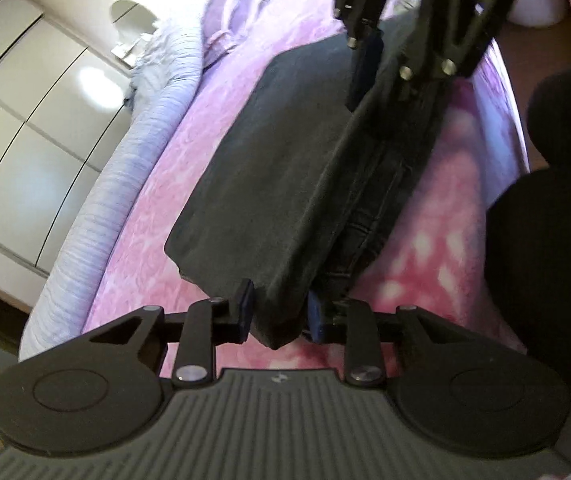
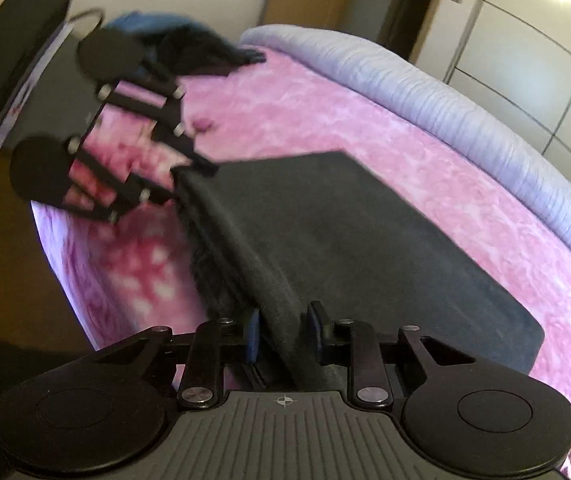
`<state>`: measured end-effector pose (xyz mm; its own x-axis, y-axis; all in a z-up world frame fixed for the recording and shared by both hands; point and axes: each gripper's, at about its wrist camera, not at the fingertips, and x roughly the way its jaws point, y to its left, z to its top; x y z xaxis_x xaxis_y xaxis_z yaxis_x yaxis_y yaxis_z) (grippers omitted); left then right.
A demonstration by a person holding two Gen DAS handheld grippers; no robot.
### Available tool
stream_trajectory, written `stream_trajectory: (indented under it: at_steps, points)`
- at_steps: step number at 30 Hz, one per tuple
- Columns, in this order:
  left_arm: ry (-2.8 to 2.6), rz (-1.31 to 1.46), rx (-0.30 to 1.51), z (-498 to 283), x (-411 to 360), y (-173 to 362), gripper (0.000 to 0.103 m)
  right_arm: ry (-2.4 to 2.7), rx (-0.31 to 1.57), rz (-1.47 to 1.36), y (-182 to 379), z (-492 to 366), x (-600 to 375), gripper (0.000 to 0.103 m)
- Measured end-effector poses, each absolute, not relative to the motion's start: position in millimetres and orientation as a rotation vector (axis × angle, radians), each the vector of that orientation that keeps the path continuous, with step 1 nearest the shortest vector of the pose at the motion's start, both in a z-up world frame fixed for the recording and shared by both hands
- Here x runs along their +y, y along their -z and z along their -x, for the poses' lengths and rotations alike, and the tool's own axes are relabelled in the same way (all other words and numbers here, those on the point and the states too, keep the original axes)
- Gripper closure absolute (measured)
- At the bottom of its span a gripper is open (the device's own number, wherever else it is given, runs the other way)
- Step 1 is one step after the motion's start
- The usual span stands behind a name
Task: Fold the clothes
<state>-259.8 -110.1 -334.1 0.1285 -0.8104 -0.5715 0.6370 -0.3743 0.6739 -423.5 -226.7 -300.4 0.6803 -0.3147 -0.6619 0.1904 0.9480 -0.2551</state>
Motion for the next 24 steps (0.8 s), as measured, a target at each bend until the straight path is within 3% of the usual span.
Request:
stream_trajectory:
  at_steps: [3, 5, 7, 8, 14, 20, 22, 24]
  points:
    - [1.529, -1.195, -0.178, 261, -112, 330, 0.078, 0.303, 0.786, 0.225, 302, 426, -218, 0.078]
    - [1.522, -1.198, -0.169, 262, -113, 328, 0.078, 0.316, 0.776, 0.310, 297, 434, -205, 0.066]
    - [1.521, -1.196, -0.157, 263, -113, 326, 0.078, 0.310, 0.789, 0.389, 299, 440, -193, 0.042]
    - [1.520, -1.195, -0.153, 263, -114, 326, 0.078, 0.306, 0.803, 0.427, 302, 442, -189, 0.040]
    - [1.516, -1.202, -0.121, 267, -113, 323, 0.078, 0.315, 0.992, 0.642, 348, 435, -185, 0.039]
    - [1.510, -1.196, -0.115, 268, -111, 323, 0.077, 0.294, 1.007, 0.732, 364, 420, -191, 0.039]
    - [1.496, -1.190, -0.121, 268, -111, 323, 0.070, 0.287, 1.007, 0.714, 362, 417, -195, 0.041]
    - [1.477, -1.185, -0.130, 266, -114, 323, 0.061, 0.284, 1.004, 0.686, 359, 416, -198, 0.051]
